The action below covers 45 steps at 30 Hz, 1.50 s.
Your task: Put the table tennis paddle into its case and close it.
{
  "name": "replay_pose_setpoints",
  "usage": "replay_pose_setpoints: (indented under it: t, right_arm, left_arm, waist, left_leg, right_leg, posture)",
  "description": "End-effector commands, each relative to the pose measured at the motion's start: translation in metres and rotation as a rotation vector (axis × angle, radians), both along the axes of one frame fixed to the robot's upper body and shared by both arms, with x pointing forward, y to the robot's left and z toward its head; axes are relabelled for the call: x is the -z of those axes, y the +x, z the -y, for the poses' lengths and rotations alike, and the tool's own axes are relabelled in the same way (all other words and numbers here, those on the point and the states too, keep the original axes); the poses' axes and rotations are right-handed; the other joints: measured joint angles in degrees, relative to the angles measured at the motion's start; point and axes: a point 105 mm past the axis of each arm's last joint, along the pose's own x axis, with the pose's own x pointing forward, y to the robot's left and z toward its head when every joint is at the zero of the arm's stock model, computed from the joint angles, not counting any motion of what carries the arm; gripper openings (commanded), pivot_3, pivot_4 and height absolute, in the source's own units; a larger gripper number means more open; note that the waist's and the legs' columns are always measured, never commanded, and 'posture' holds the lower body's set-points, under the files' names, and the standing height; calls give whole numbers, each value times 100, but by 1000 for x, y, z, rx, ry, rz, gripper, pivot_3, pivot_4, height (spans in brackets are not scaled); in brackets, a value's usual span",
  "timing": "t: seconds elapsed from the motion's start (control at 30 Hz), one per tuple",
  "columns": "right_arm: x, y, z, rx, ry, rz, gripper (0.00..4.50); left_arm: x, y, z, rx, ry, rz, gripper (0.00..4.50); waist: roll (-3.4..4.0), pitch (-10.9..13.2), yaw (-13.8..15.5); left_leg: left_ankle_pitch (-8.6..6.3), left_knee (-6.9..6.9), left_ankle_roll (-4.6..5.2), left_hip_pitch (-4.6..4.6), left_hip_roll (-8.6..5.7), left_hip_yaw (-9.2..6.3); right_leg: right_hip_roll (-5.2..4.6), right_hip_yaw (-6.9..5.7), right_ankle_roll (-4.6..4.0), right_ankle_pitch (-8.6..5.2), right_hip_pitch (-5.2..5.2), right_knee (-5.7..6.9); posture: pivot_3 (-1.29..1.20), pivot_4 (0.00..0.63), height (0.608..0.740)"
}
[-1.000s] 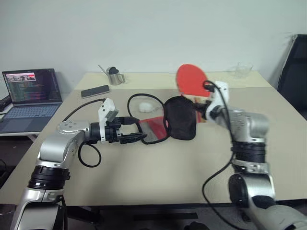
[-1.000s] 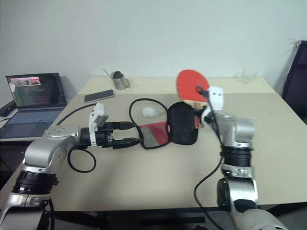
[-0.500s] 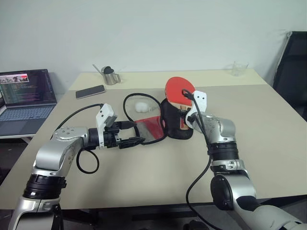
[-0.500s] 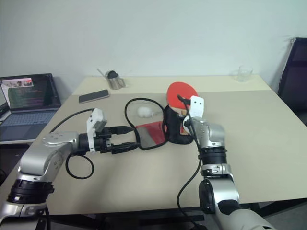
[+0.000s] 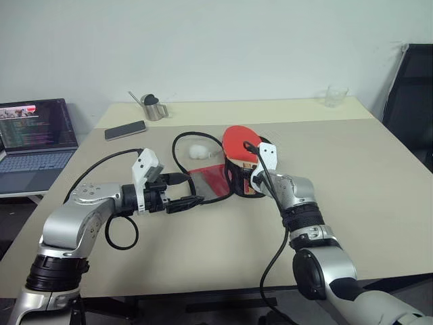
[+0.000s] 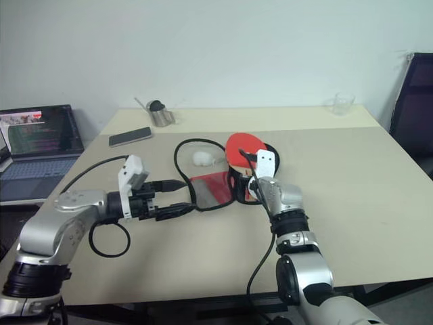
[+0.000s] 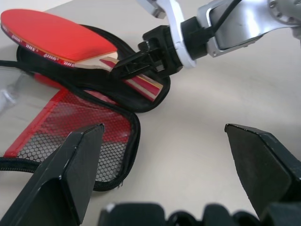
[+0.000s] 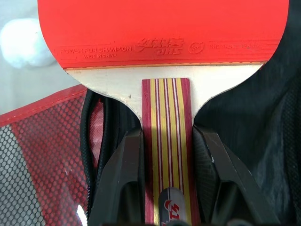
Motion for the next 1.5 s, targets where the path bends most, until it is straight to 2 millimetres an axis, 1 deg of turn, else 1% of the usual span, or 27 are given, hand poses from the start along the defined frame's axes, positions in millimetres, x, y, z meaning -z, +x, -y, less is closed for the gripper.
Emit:
replay_pose_setpoints:
  t: [0.03, 0.27, 0.4, 0.5, 0.73, 0.83, 0.9, 1.03, 1.13, 1.2, 1.3, 1.37, 1.4, 1.47, 1.5]
  right_arm:
    - [-26, 7, -1, 11, -10, 92, 1042]
    - [-29, 9, 6, 48, -74, 79, 1042]
    - [-25, 8, 7, 69, -130, 51, 1042]
    - [-16, 6, 6, 71, -157, 18, 1042]
    - [-10, 4, 3, 71, -180, -17, 1042]
    - [-5, 3, 1, 60, -174, -43, 1042]
    - [-1, 2, -3, 35, -130, -72, 1042]
    - [-2, 2, -4, 32, -141, -64, 1042]
    - [1, 1, -6, 37, -91, -103, 1042]
    - [0, 2, -5, 44, -96, -98, 1785]
    - [-1, 3, -4, 45, -101, -93, 2661]
    - [-2, 4, -3, 51, -105, -85, 3435]
    - [-2, 4, -2, 56, -105, -85, 3720]
    - [-3, 4, -2, 56, -102, -82, 4456]
    - [-5, 5, -2, 58, -99, -78, 4486]
  left_arm:
    - [-14, -4, -3, -3, 3, 51, 4500]
    - [-14, -5, -3, -4, 5, 50, 4500]
    - [-13, -5, -1, -1, 5, 51, 4500]
    - [-13, -5, -1, -1, 9, 49, 4500]
    - [-12, -5, -1, -6, 17, 49, 4500]
    - [-13, -6, -2, -8, 19, 50, 4500]
    - [-13, -6, -2, -9, 20, 50, 4500]
    - [-13, -6, -2, -14, 22, 50, 4500]
    - [-12, -6, -2, -15, 22, 50, 4500]
    - [-12, -6, -2, -15, 23, 51, 4500]
    - [-13, -5, -2, -15, 22, 53, 4500]
    - [-13, -5, -2, -14, 22, 54, 4500]
    - [-13, -4, -2, -14, 23, 55, 4500]
    - [-13, -4, -2, -15, 24, 55, 4500]
    - [-13, -3, -2, -20, 25, 59, 4500]
  waist:
    - [0, 0, 0]
    - [0, 0, 1]
    - [0, 0, 0]
    - [0, 0, 1]
    - [-2, -1, 0]
    - [-2, -1, -1]
    - [-2, -1, 0]
    - [-3, -2, -2]
    - [-3, -2, -4]
    - [-3, -2, -5]
    - [-4, -3, -7]
    - [-4, -3, -4]
    - [-5, -3, -3]
    - [-5, -3, -3]
    - [-5, -3, -3]
  left_leg:
    - [0, 0, 0, 1, 0, 1]
    - [0, 0, 0, 0, 0, 2]
    - [0, 0, 0, 0, 0, 3]
    - [0, -1, 0, 0, 0, 3]
    - [0, -1, 0, 2, 1, 4]
    - [0, -1, 0, 3, 1, 4]
    - [0, -1, 0, 3, 2, 4]
    - [0, -1, 0, 4, 2, 5]
    - [-1, -2, 0, 6, 3, 6]
    - [-1, -2, 0, 7, 4, 7]
    - [-1, -3, 0, 8, 4, 9]
    - [-1, -2, 0, 9, 3, 9]
    - [-1, -2, 0, 9, 3, 9]
    - [-1, -2, 0, 9, 3, 8]
    - [-1, -2, 0, 9, 3, 9]
  right_leg:
    - [0, 1, 0, 0, 0, 0]
    - [0, 2, 0, 0, 0, -1]
    - [0, 3, 0, 0, -1, 0]
    - [1, 4, 0, 0, -1, -1]
    - [1, 5, 0, 0, 0, 0]
    - [2, 5, 0, 0, 0, 0]
    - [3, 6, 0, 0, 0, 0]
    - [4, 7, 0, 0, 1, 0]
    - [5, 9, -1, 0, 1, 0]
    - [6, 10, -1, 1, 1, 0]
    - [6, 12, -1, 1, 0, 1]
    - [6, 12, -1, 1, 1, 1]
    - [6, 13, -1, 1, 2, 1]
    - [6, 13, -1, 2, 2, 1]
    - [6, 13, -1, 2, 2, 1]
  posture:
    - [0, 150, 740]
    - [0, 150, 740]
    - [0, 150, 740]
    - [0, 150, 740]
    - [0, 150, 740]
    - [0, 150, 740]
    - [0, 150, 740]
    - [0, 150, 740]
    - [0, 150, 740]
    - [0, 150, 740]
    - [0, 150, 740]
    - [0, 150, 740]
    - [0, 150, 740]
    - [0, 150, 740]
    - [0, 150, 740]
